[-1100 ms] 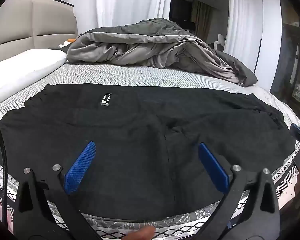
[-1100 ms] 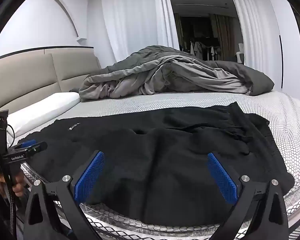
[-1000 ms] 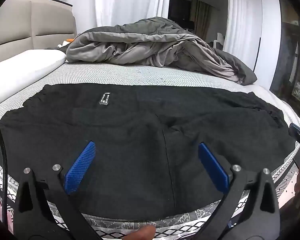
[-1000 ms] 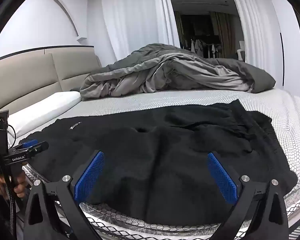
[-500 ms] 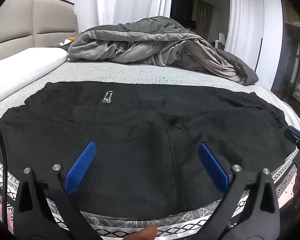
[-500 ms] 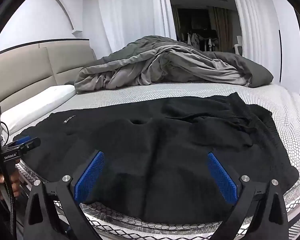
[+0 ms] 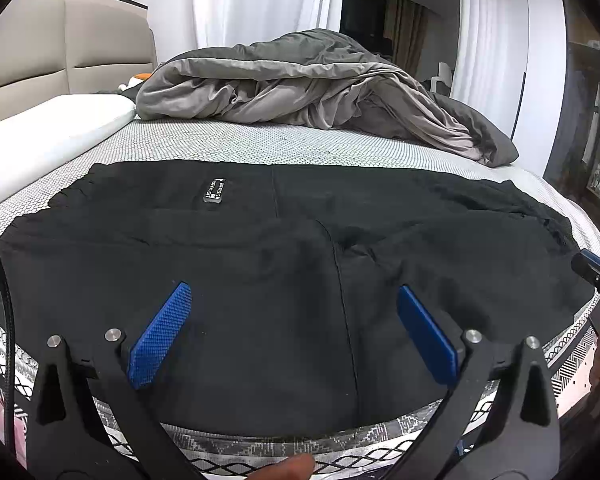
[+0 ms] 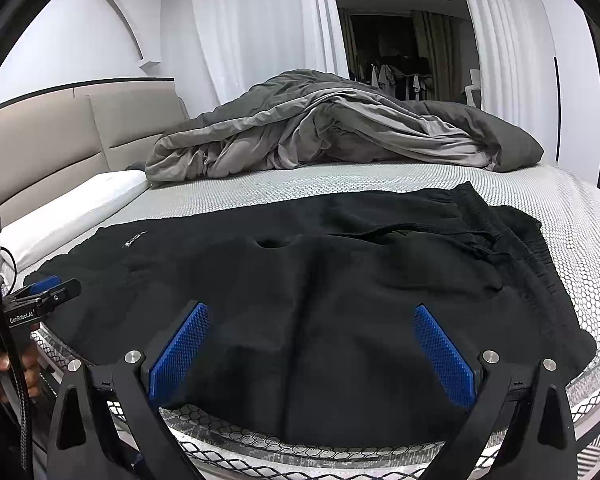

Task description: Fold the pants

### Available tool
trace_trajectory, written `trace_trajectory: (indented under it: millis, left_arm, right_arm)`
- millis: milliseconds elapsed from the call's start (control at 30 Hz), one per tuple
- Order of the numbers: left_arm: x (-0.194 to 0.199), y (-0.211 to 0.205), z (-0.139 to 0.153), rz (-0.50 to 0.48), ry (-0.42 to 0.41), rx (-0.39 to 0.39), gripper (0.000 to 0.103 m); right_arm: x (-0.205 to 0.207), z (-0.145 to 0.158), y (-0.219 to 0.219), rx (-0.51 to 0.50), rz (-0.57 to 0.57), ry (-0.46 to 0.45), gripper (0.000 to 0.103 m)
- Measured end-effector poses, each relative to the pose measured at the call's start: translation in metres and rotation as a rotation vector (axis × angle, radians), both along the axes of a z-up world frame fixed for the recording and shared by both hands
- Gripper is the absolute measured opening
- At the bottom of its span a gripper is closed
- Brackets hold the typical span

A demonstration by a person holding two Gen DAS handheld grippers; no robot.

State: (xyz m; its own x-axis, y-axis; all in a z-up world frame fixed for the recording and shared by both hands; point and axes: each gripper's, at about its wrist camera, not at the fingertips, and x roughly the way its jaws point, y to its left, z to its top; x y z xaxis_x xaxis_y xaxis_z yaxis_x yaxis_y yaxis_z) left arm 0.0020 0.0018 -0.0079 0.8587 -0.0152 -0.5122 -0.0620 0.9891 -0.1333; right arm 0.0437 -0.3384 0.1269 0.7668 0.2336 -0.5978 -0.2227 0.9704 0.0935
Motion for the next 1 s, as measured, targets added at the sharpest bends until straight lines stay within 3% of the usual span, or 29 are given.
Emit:
trace_trajectory:
  millis: [1000]
  left_arm:
    - [0.0038,0.0021,-0.0051,0.001,0.005,0.000,0.102]
  right_arm:
    - [0.0014,-0.0025,-0.0013,-0.011,-0.005,0.011,0.103]
